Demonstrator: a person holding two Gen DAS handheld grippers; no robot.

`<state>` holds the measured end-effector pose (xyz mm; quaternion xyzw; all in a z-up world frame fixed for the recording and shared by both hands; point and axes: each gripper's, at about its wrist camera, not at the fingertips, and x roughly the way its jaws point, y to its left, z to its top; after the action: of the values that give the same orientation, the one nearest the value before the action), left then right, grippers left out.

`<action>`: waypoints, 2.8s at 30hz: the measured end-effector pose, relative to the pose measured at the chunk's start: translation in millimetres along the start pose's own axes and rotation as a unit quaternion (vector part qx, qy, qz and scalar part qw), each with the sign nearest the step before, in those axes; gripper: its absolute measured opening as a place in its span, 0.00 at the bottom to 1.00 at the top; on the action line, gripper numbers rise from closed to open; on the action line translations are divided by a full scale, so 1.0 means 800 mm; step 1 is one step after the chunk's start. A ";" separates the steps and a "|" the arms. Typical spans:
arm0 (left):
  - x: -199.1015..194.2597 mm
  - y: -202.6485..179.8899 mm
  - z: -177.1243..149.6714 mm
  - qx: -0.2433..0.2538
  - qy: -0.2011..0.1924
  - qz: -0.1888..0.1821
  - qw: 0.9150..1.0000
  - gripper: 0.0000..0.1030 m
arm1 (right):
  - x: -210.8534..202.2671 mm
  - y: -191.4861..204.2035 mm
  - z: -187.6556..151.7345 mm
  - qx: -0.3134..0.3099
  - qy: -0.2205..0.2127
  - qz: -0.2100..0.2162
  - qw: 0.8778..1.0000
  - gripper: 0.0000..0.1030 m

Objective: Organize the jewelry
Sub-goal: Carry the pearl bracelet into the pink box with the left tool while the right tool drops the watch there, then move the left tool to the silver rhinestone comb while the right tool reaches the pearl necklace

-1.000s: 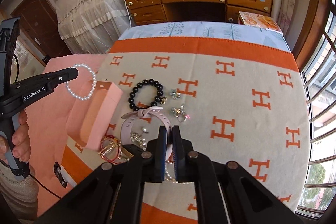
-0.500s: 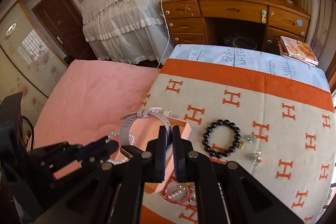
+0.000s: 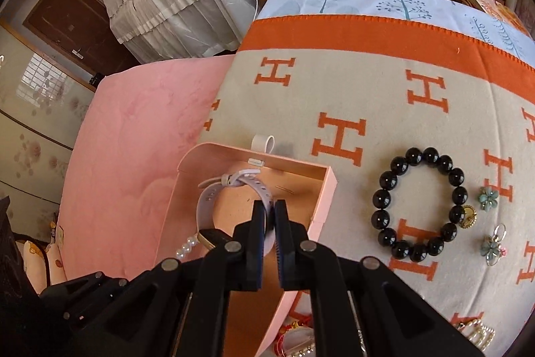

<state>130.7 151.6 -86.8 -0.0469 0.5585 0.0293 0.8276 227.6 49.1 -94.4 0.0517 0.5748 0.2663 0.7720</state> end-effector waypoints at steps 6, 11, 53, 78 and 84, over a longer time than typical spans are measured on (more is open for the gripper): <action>0.008 -0.001 -0.006 0.001 0.001 -0.001 1.000 0.33 | 0.013 0.008 -0.001 -0.020 0.004 -0.012 1.000 0.15; -0.003 -0.008 -0.011 0.006 -0.021 0.001 1.000 0.54 | 0.004 0.013 -0.010 -0.045 -0.008 -0.015 0.999 0.16; -0.042 -0.161 -0.064 0.107 -0.119 -0.062 0.985 0.77 | -0.179 -0.180 -0.210 0.014 -0.138 -0.096 0.986 0.31; 0.059 -0.206 -0.034 0.257 0.010 -0.051 0.965 0.36 | -0.139 -0.243 -0.219 0.046 -0.087 -0.082 0.992 0.31; 0.060 -0.203 -0.032 0.253 0.021 -0.071 0.965 0.25 | -0.135 -0.237 -0.217 0.034 -0.088 -0.094 0.991 0.31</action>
<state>141.3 -13.1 -133.6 0.1239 0.5599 -0.1722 0.8009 113.8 -202.8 -132.6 0.0475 0.5156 0.1673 0.8390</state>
